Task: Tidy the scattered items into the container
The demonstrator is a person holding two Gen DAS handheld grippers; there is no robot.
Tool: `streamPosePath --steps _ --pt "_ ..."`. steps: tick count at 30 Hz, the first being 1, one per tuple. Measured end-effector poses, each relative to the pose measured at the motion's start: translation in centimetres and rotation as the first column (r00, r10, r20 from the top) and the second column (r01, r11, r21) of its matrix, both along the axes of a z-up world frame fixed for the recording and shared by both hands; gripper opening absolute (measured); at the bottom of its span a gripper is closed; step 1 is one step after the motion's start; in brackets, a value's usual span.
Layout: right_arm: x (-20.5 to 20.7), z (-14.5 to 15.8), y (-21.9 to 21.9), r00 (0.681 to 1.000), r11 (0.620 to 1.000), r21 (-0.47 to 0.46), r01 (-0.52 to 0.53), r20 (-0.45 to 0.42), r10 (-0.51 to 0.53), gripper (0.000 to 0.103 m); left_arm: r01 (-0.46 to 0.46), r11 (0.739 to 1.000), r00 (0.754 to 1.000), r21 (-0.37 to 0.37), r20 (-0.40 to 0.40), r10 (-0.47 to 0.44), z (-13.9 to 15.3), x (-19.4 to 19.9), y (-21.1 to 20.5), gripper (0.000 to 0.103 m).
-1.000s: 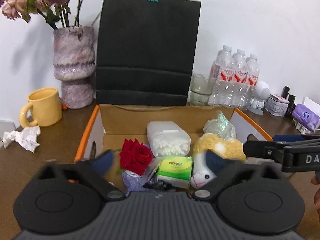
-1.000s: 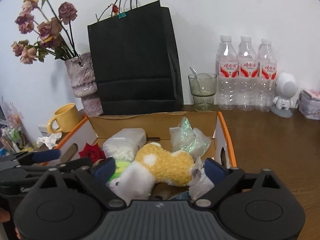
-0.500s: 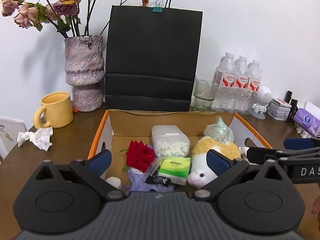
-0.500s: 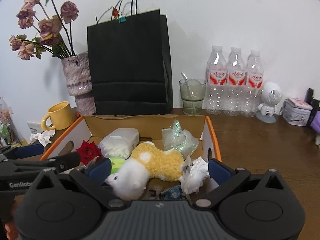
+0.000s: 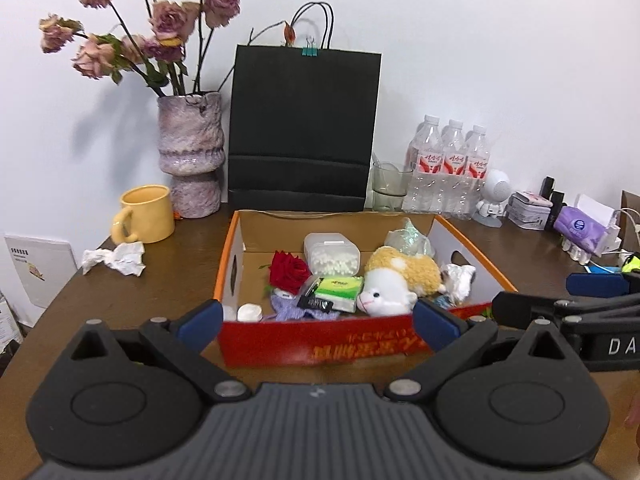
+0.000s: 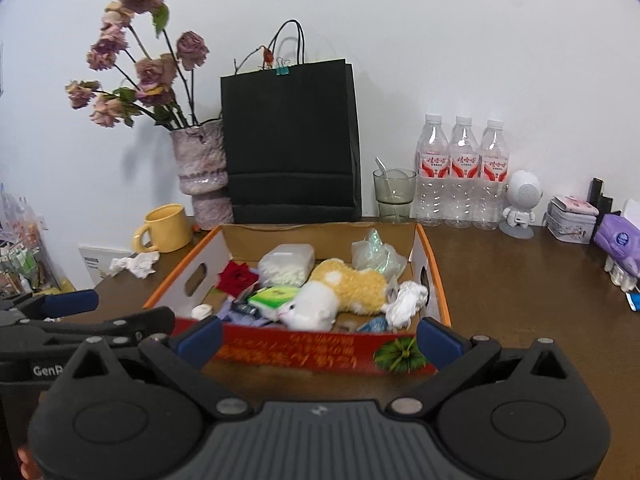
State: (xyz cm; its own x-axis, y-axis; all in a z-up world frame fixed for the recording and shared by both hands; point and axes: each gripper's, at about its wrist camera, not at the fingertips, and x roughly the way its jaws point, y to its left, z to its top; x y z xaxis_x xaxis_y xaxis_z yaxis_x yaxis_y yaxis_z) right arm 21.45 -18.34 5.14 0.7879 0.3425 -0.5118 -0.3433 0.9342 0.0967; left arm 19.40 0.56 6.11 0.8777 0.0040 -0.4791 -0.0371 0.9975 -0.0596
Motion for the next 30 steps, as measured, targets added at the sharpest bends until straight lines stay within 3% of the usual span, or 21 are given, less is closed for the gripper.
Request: streamPosePath --steps 11,30 --pt "-5.9 1.1 0.2 1.0 1.0 -0.014 -0.002 0.026 0.002 0.103 -0.021 1.0 1.0 0.001 0.0 0.021 0.7 -4.8 -0.2 0.103" --pt "-7.9 0.9 0.6 0.999 0.999 -0.034 0.017 0.049 -0.016 0.103 -0.048 0.999 0.999 -0.005 0.016 0.048 0.3 -7.2 0.2 0.103"
